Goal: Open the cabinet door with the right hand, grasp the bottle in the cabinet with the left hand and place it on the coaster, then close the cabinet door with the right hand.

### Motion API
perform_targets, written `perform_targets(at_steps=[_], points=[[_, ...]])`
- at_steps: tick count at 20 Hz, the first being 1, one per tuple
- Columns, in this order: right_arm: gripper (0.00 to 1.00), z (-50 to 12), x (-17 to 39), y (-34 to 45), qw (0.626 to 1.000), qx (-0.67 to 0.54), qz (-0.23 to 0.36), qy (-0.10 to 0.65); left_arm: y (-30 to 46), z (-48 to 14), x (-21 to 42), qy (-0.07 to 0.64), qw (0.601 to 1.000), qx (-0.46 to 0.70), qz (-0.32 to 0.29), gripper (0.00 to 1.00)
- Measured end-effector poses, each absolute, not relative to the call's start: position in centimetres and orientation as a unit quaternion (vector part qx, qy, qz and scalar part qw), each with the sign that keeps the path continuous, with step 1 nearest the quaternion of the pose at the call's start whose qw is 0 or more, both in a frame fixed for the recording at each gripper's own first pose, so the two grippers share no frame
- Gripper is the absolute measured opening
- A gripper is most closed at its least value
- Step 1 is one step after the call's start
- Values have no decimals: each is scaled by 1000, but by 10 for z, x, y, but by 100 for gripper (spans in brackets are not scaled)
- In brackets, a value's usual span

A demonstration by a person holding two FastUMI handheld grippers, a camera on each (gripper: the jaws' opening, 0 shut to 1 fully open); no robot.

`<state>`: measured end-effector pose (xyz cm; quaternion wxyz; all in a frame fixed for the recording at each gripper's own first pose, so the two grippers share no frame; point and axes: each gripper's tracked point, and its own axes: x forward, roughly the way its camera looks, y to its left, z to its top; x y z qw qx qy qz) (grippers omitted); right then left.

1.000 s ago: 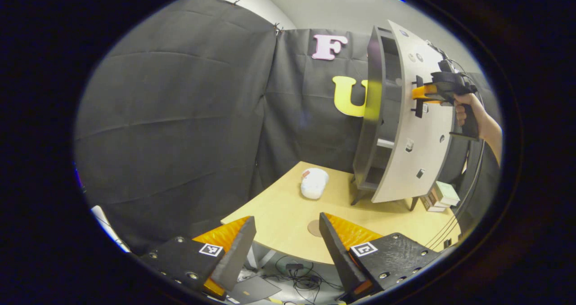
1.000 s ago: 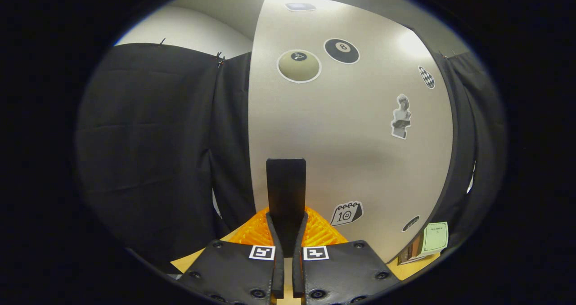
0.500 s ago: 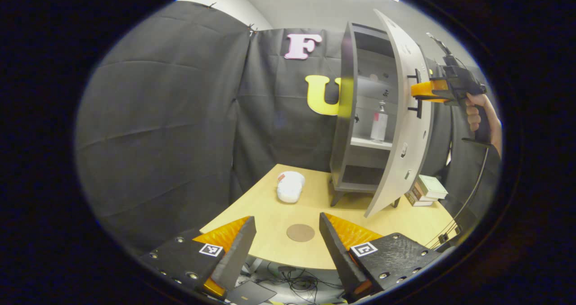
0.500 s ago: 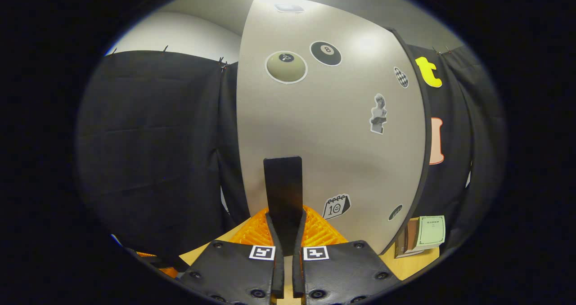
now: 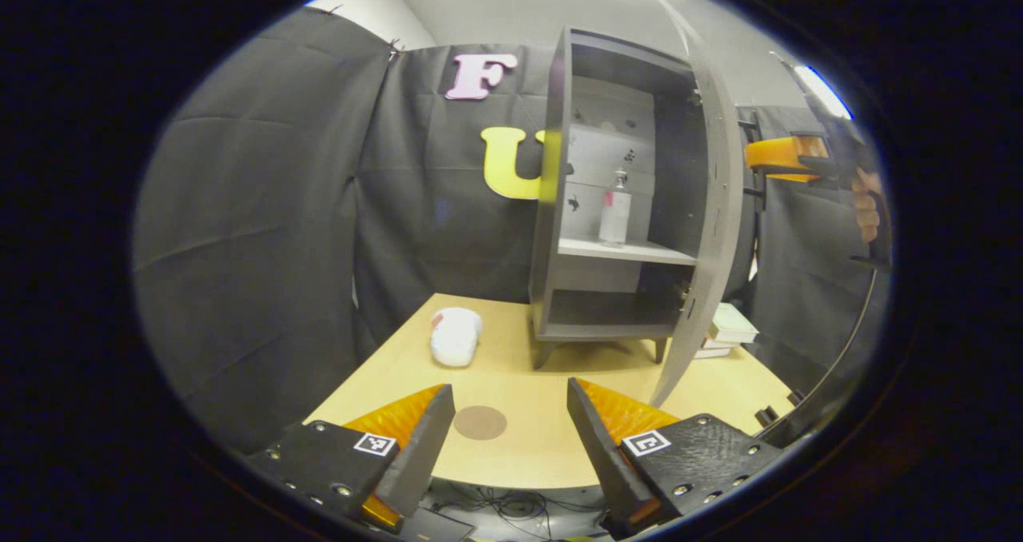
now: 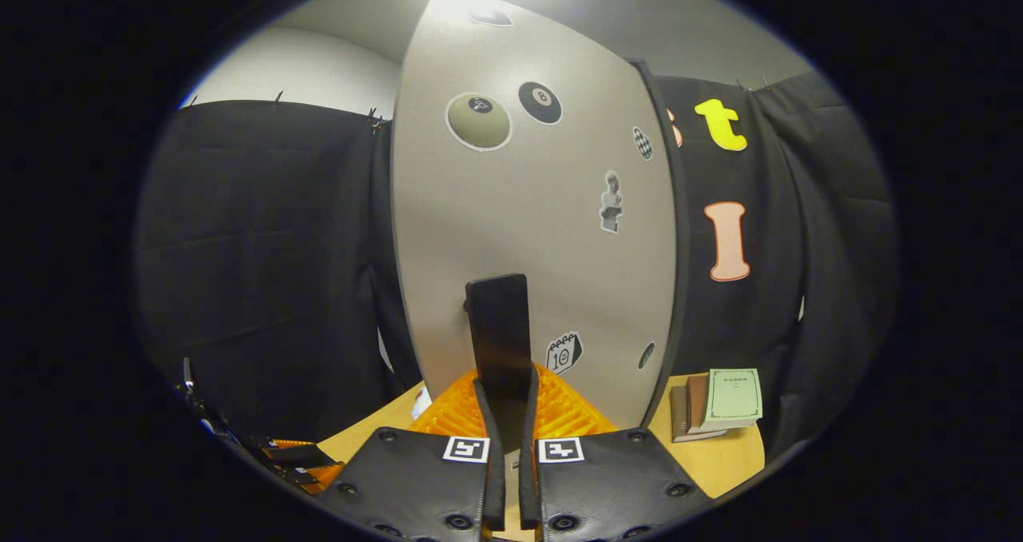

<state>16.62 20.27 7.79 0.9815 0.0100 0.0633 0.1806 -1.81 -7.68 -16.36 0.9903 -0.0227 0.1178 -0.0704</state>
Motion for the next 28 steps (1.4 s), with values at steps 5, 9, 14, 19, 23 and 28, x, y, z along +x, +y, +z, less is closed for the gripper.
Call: perform_targets(at_steps=[5,9,14,19,23,28], points=[[8,79,165,194,987,23,144,65,-108,-165,-1,117,987,-20,-109,87],[6,80,160,185,991,38,106,69,-128,-164,5,116,984,-16,-137,86],[5,82,158,161,994,75,61,60,-157,-172,11,123,979,-16,-162,87],[6,87,151,127,994,97,20,42,-170,-180,9,134,976,-7,-173,86],[4,87,154,126,994,101,35,38,-176,-182,11,139,974,-6,-177,86],[6,85,143,124,993,105,38,35,-179,-179,11,140,973,-7,-183,86]])
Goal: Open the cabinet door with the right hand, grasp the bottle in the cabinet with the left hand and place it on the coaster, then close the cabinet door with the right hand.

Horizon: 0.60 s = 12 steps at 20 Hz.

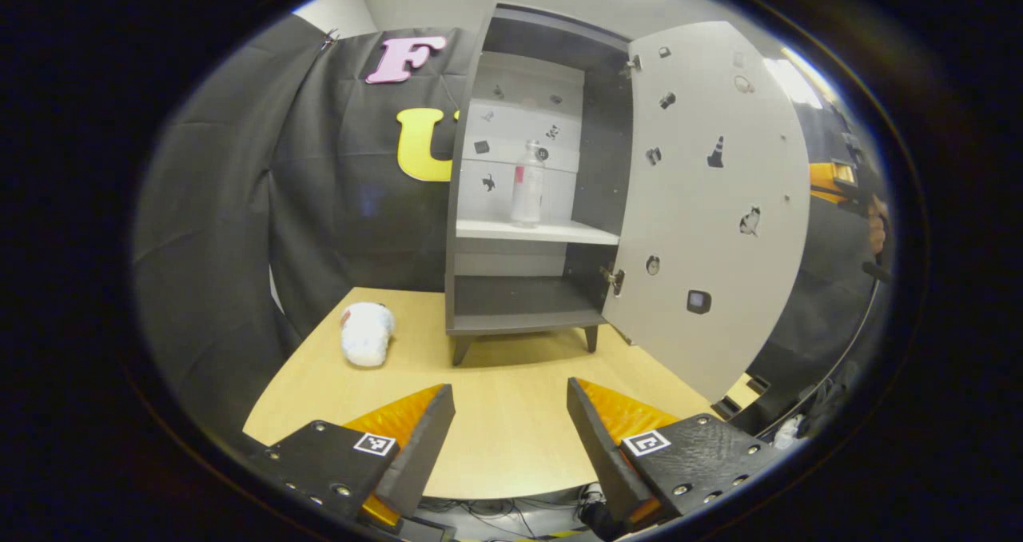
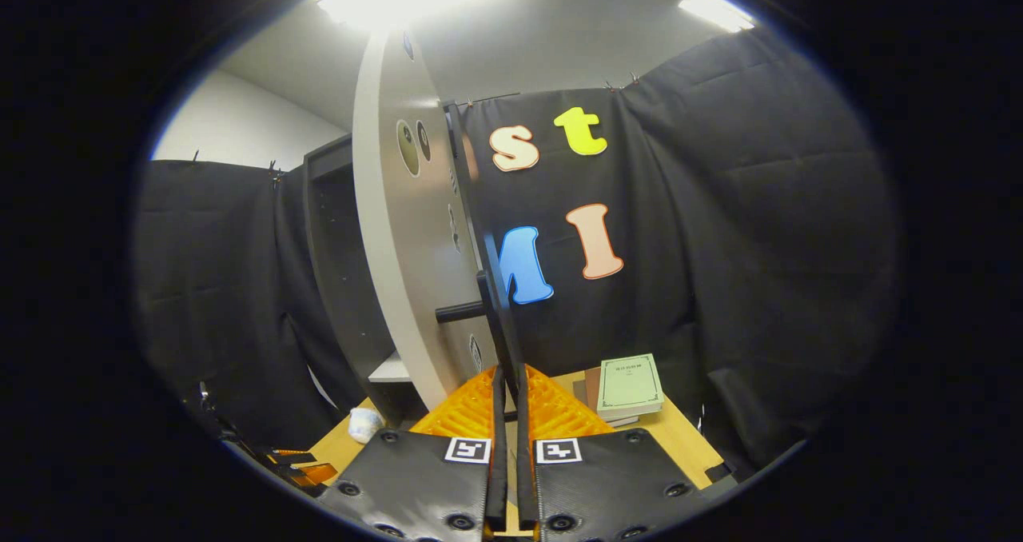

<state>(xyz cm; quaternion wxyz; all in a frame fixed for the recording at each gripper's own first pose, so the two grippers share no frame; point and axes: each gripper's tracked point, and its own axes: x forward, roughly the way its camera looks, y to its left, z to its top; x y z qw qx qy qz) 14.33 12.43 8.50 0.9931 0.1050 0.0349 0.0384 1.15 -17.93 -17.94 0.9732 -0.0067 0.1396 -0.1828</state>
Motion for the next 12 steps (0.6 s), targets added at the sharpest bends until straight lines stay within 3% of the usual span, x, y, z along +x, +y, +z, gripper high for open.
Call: perform_targets(at_steps=[6,12], points=[[2,83,138,90,993,109,-29,38,-183,-172,33,132,973,3,-189,87],[2,78,140,47,987,97,-120,39,-208,-132,96,107,974,-11,-200,89]])
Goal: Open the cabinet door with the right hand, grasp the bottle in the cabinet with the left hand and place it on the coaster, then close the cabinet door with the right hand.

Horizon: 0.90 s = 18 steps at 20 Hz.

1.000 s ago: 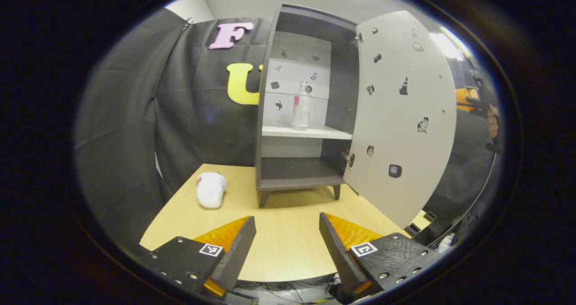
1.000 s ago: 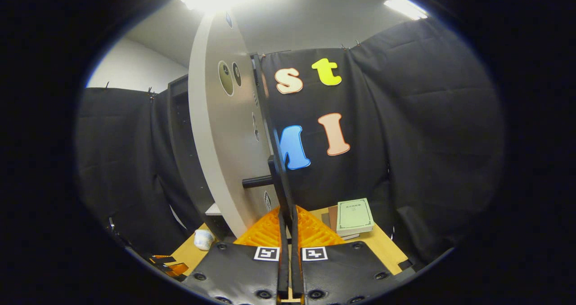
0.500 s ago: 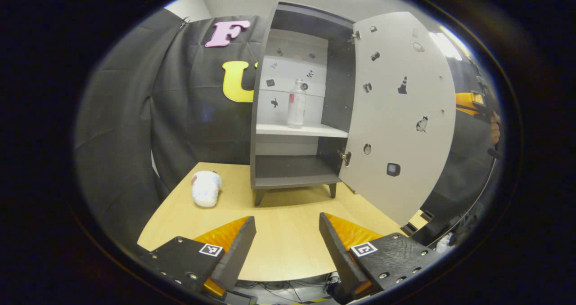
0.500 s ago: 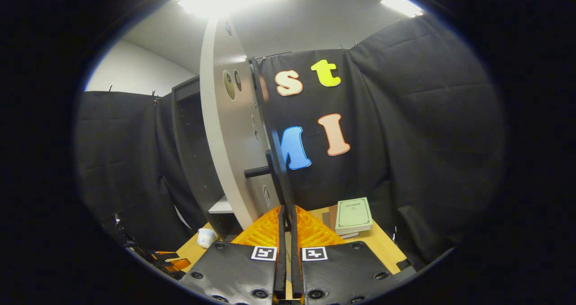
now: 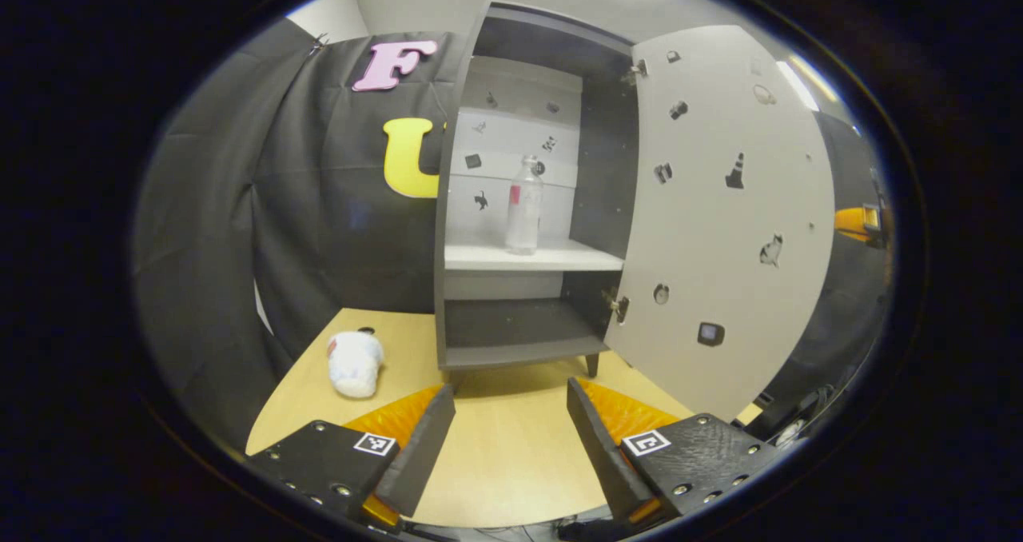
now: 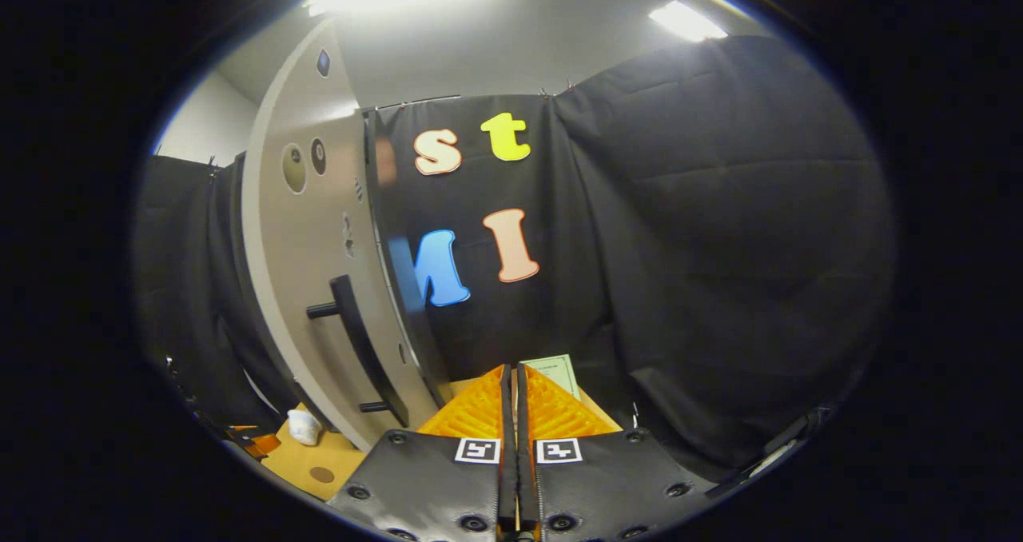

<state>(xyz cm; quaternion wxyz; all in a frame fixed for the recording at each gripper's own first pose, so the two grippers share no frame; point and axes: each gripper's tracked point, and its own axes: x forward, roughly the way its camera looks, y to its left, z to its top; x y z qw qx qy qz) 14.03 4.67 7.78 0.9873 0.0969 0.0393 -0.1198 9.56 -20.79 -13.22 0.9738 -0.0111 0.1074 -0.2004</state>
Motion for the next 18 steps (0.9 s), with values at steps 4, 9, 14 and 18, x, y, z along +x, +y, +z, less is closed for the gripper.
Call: perform_targets(at_steps=[4,9,14,18], points=[[2,73,146,26,981,97,-165,43,-236,-84,151,69,976,1,-207,85],[3,59,181,11,981,89,-168,49,-269,-36,228,33,978,18,-204,85],[18,47,218,-4,981,91,-161,60,-299,0,291,17,977,-31,-208,87],[52,37,243,-12,981,85,-164,66,-317,18,330,1,977,-23,-211,85]])
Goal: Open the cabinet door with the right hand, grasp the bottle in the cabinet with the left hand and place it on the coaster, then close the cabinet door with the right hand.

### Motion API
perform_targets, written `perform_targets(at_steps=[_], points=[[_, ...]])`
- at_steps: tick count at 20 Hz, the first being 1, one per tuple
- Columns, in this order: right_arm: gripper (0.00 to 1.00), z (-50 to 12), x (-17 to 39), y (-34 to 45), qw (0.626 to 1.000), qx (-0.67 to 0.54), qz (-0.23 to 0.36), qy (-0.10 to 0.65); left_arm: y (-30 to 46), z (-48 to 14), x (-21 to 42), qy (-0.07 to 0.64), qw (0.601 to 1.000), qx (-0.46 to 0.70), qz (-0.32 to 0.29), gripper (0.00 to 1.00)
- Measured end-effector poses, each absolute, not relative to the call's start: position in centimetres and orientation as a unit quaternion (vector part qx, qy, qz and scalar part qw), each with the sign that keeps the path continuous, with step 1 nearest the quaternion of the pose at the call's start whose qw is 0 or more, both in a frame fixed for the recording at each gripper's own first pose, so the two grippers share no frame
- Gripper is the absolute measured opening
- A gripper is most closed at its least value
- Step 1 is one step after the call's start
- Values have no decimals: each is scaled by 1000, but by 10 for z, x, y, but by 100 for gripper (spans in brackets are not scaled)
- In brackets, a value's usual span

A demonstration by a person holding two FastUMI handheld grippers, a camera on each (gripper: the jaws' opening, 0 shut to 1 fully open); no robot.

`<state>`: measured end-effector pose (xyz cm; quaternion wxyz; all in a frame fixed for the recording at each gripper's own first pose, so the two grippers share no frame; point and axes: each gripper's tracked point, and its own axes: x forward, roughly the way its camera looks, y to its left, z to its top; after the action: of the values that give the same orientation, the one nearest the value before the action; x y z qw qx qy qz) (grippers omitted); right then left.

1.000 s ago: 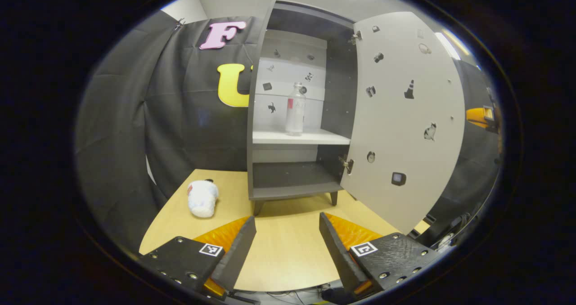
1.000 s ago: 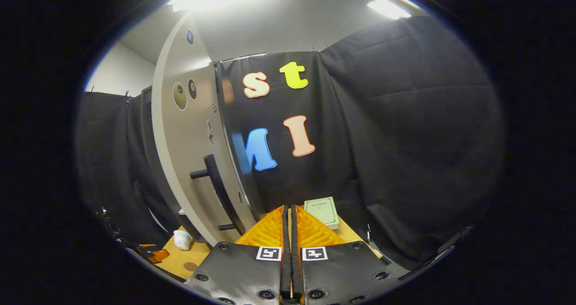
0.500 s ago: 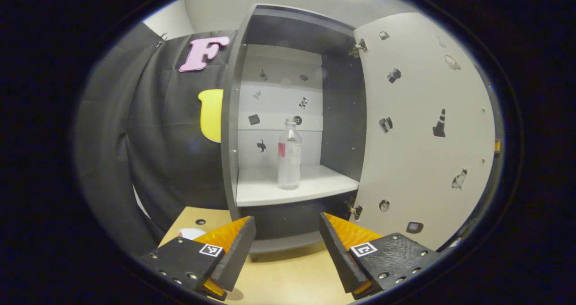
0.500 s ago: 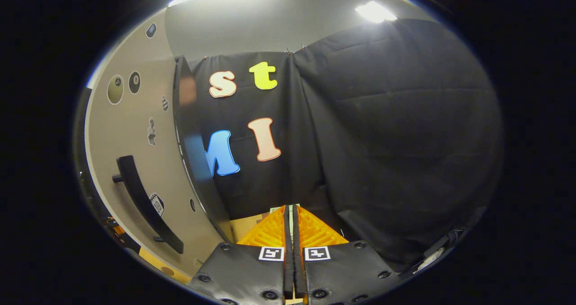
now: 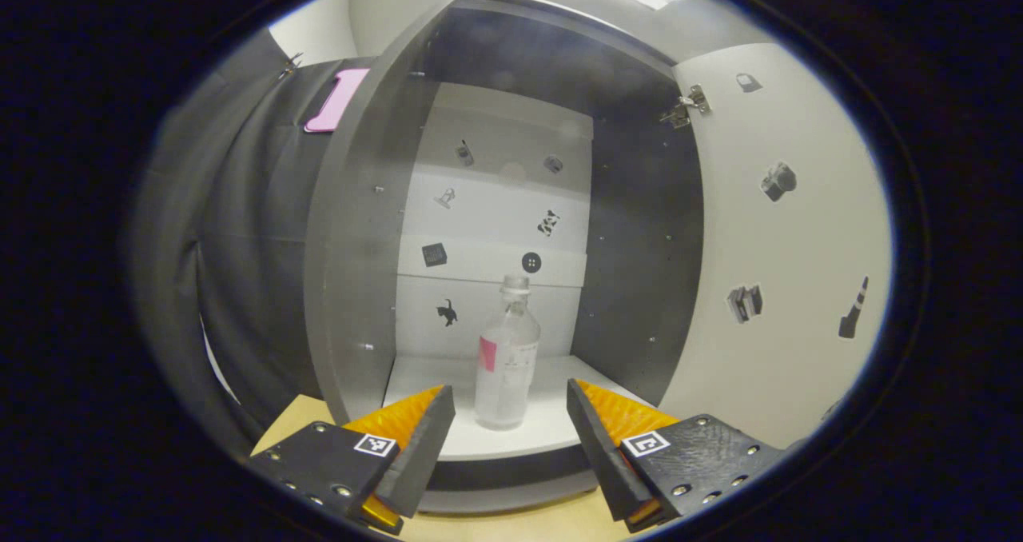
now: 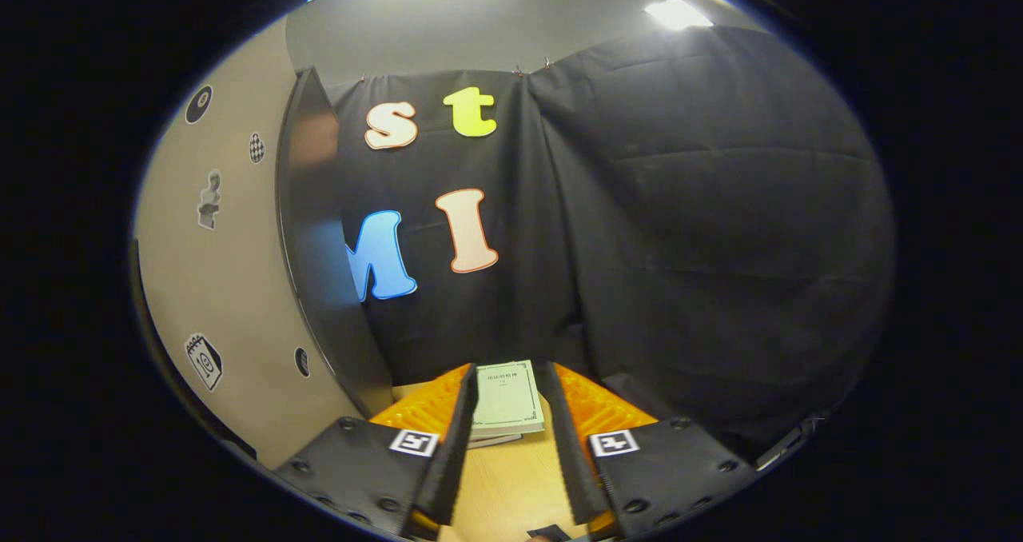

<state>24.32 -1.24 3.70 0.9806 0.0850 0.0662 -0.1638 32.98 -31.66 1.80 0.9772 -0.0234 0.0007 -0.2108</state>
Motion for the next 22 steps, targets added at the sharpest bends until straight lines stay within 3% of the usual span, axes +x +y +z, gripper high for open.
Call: perform_targets(at_steps=[2,4,6,20,21,22], points=[[89,33,253,-22,979,80,-173,66,-327,23,344,-10,977,-12,-214,85],[88,28,260,-31,977,81,-185,72,-336,26,357,-17,976,-5,-218,87],[99,24,268,-36,975,85,-192,76,-345,23,371,-16,975,-4,-220,88],[98,7,297,-65,966,117,-211,95,-363,10,427,-18,977,23,-209,87],[98,4,298,-66,966,117,-210,98,-364,9,426,-19,977,22,-210,72],[98,3,299,-66,966,117,-210,101,-364,9,425,-19,977,24,-210,73]])
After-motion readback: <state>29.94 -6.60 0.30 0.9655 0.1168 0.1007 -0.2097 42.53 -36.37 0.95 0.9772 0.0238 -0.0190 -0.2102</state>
